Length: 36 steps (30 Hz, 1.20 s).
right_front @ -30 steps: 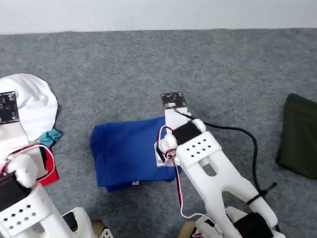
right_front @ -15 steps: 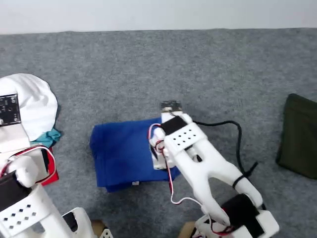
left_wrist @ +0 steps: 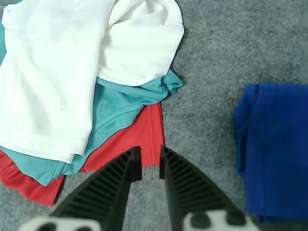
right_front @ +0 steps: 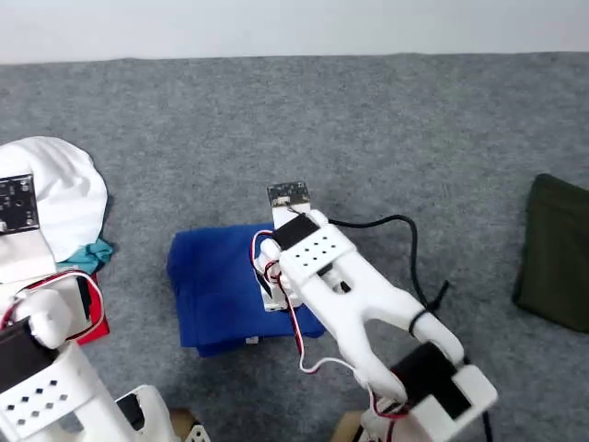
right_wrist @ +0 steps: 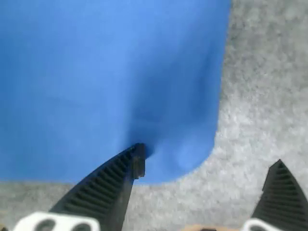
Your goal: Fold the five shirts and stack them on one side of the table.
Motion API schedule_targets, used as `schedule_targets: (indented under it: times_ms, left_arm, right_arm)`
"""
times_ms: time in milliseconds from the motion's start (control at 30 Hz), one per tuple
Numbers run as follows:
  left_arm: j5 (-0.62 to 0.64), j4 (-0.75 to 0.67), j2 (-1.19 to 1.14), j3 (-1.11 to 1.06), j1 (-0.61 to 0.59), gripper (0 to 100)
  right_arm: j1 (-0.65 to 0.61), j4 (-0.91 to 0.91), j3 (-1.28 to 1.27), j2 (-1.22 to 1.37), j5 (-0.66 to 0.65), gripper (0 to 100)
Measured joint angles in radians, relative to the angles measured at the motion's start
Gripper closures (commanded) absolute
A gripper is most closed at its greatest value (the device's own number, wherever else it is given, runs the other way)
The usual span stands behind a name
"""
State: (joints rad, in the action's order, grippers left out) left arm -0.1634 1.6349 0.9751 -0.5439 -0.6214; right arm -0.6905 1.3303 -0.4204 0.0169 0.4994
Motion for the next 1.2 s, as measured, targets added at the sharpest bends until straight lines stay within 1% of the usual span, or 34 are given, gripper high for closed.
schedule_targets:
  times_ms: [133,200,567,733,900,1033,1133,1200]
  left_arm:
    - [0.000,0.000,0.000,0.000,0.000,93]
    - [0.000,0.000,0.000,0.000,0.000,93]
    - [0.000,0.000,0.000,0.000,0.000,93]
    - [0.000,0.000,0.000,0.000,0.000,93]
    - [0.000,-0.006,0.000,0.000,0.000,92]
    - [0.000,-0.006,0.000,0.000,0.000,93]
    - [0.000,-0.006,0.000,0.000,-0.006,93]
    - [0.000,-0.006,0.000,0.012,-0.041,93]
  right_arm:
    - [-0.002,-0.060,0.000,0.077,0.000,60.9]
    - [-0.002,-0.074,0.002,0.103,0.000,63.4]
    - [-0.003,-0.063,0.020,0.143,0.000,99.0]
    - [0.000,-0.048,0.020,0.143,-0.048,98.9]
    - [0.015,0.034,0.023,0.143,-0.098,98.8]
    - [0.126,0.063,0.023,0.130,-0.199,98.8]
    - [0.245,0.055,0.021,0.101,-0.328,98.8]
    - [0.324,0.025,0.021,0.100,-0.433,98.8]
